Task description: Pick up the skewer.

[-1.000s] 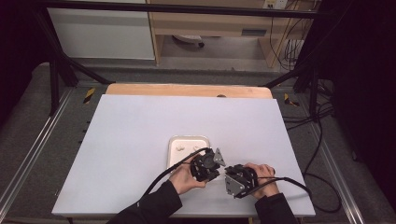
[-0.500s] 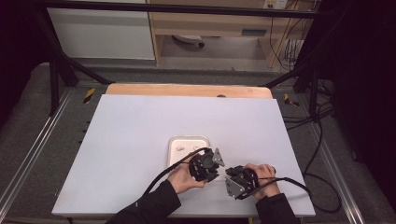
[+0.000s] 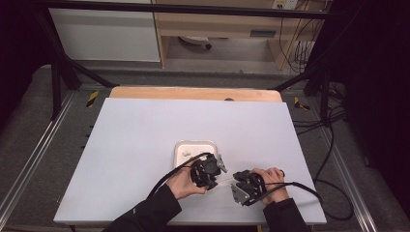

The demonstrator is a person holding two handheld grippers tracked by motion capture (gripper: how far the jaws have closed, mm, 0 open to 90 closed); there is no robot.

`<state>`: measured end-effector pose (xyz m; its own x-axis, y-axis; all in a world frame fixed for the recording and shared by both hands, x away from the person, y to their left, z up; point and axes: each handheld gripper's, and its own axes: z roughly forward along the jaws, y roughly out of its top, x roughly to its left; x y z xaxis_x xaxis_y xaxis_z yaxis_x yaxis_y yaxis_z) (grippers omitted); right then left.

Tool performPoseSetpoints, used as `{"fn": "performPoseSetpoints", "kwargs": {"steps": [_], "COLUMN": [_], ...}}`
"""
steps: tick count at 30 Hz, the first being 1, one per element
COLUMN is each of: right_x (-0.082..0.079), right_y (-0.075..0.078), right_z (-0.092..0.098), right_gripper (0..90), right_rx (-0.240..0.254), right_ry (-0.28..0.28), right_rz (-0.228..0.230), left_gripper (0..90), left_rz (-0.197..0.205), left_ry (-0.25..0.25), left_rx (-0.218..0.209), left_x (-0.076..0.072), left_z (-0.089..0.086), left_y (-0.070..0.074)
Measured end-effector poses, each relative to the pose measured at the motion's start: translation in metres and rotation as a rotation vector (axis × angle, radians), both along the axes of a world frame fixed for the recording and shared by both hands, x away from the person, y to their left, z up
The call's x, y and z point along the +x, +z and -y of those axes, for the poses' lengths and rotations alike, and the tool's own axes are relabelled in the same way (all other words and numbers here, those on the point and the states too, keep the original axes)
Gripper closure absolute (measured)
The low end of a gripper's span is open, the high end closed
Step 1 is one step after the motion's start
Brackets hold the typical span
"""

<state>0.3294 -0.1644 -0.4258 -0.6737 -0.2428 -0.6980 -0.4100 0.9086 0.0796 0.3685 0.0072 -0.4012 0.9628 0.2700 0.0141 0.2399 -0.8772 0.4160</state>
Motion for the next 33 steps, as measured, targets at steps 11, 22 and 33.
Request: {"fn": "performPoseSetpoints", "kwargs": {"steps": [11, 22, 33], "right_x": [-0.001, 0.003, 0.013], "right_y": [0.001, 0.004, 0.006], "right_z": [-0.002, 0.004, 0.025], "right_gripper": [88.8, 72.1, 38.0], "right_rx": [-0.006, 0.104, 0.400], "right_ry": [0.012, -0.085, -0.321], "right_rz": [0.005, -0.062, -0.209], "left_gripper": [88.6, 88.8, 88.8], "left_rz": [0.032, 0.062, 0.073], "left_ry": [-0.010, 0.005, 0.055], "left_rx": [0.037, 0.021, 0.013], "left_x": [-0.004, -0.006, -0.005], "left_z": [0.005, -0.003, -0.036], "left_y": [-0.006, -0.006, -0.006]}}
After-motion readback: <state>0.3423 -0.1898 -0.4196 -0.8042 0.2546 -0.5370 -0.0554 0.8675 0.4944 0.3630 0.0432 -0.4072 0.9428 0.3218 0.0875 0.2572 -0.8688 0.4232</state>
